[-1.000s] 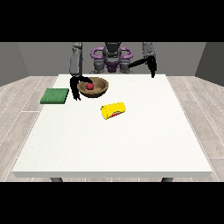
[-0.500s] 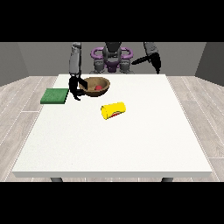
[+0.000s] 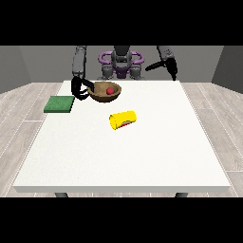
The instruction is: Pick the cup and pour the ball into the bowl, then pick the bowl and place it on the pad
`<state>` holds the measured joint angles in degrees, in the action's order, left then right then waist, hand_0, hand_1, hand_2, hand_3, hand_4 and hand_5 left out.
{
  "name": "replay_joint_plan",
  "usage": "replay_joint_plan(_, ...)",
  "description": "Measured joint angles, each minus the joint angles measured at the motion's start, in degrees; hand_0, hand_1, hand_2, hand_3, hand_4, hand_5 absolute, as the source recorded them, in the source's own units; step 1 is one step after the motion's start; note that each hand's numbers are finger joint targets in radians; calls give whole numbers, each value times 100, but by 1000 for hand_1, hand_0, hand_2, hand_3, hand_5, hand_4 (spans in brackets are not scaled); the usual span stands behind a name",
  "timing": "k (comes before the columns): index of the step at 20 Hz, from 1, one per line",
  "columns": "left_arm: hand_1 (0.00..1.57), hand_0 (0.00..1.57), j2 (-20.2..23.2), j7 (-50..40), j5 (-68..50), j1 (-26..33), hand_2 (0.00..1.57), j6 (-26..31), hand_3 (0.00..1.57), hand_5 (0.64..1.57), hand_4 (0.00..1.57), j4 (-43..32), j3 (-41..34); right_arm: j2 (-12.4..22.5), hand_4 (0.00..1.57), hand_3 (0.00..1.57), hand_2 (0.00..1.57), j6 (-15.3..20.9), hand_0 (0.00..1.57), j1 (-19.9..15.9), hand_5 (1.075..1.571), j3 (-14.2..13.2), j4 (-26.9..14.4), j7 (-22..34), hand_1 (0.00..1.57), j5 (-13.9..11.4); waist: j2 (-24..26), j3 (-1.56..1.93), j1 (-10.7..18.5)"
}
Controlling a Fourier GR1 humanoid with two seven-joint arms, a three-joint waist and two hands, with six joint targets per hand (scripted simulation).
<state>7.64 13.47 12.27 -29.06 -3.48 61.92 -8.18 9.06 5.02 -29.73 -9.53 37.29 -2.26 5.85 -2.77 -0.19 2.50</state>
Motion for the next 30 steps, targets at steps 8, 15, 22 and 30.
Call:
replay_joint_plan(8, 0, 0, 163, 132, -69, 207, 0, -83, 0, 1569, 0, -177, -167, 714, 1058, 1571, 1571, -635, 1571, -109, 1559, -211, 396, 902, 1571, 317, 168, 15, -327)
replay_joint_plan(15, 0, 0, 13, 311, -23, 82, 0, -180, 0, 1565, 0, 239, 36, 1639, 1062, 1571, 1571, -1375, 1571, -180, 1562, -1043, -22, 512, 1571, 943, -549, 21, -50)
replay_joint_plan(22, 0, 0, -260, 523, 274, -213, 0, -668, 0, 1565, 0, 537, 293, 2310, 1034, 1402, 1571, -1937, 1571, -532, 1561, -1495, -492, 172, 1571, 1269, -1380, 24, 54)
replay_joint_plan(30, 0, 0, -383, 443, 533, -189, 0, -923, 0, 1563, 0, 1401, 601, 3045, 1033, 0, 1571, -2400, 1571, -577, 1569, -1725, -1071, -771, 1571, 1181, -2234, 32, 202)
